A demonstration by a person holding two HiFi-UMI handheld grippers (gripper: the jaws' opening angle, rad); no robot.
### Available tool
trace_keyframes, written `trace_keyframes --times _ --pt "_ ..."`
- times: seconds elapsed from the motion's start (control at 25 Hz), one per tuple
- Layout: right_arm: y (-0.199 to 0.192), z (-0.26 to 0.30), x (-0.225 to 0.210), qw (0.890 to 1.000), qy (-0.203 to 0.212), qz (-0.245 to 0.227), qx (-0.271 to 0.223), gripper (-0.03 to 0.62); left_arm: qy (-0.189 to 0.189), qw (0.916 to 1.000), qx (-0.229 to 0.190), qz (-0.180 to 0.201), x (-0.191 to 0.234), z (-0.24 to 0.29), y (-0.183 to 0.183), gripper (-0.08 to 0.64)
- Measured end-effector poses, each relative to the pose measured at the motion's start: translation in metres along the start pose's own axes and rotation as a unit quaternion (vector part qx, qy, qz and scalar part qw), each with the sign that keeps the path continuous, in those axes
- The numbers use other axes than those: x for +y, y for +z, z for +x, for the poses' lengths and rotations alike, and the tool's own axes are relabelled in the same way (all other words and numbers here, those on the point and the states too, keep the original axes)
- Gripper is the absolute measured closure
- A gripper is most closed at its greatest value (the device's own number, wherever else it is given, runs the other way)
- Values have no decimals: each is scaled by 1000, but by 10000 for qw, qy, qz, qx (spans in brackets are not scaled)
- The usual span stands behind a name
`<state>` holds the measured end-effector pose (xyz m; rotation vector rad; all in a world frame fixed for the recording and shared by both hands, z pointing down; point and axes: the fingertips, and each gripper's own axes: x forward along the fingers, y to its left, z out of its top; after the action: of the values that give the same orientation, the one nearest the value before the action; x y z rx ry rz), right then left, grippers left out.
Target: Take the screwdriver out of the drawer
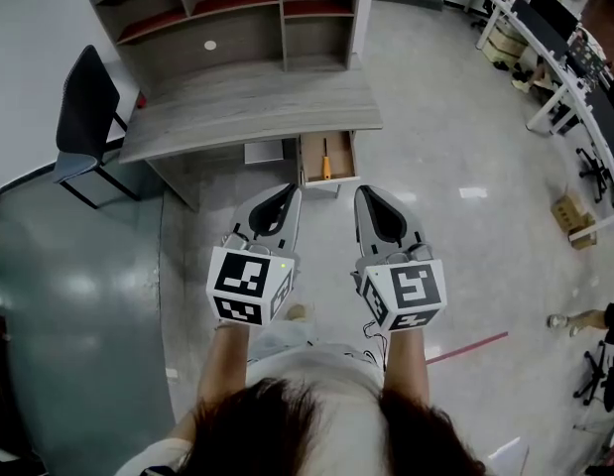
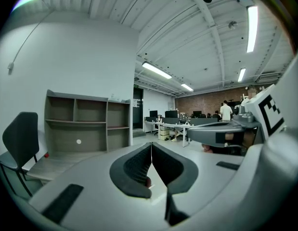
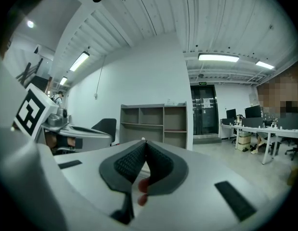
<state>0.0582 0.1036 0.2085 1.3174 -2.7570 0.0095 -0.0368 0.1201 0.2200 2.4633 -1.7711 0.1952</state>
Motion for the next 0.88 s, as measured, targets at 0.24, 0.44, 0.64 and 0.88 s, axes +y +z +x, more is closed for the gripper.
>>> trace_keyframes --times 0.24,0.44,0.64,0.88 --pt "1 48 2 9999 -85 -31 87 565 -154 9999 47 -46 35 25 -2 543" --pt "-5 71 1 9996 -202 -6 191 565 -335 9992 91 -222 53 41 -9 543" --pt "-21 87 -11 9985 -381 139 361 565 -414 9984 231 -324 65 58 -24 543" --pt "-40 117 -30 9976 -408 244 510 565 -343 9979 371 -410 85 89 -38 543"
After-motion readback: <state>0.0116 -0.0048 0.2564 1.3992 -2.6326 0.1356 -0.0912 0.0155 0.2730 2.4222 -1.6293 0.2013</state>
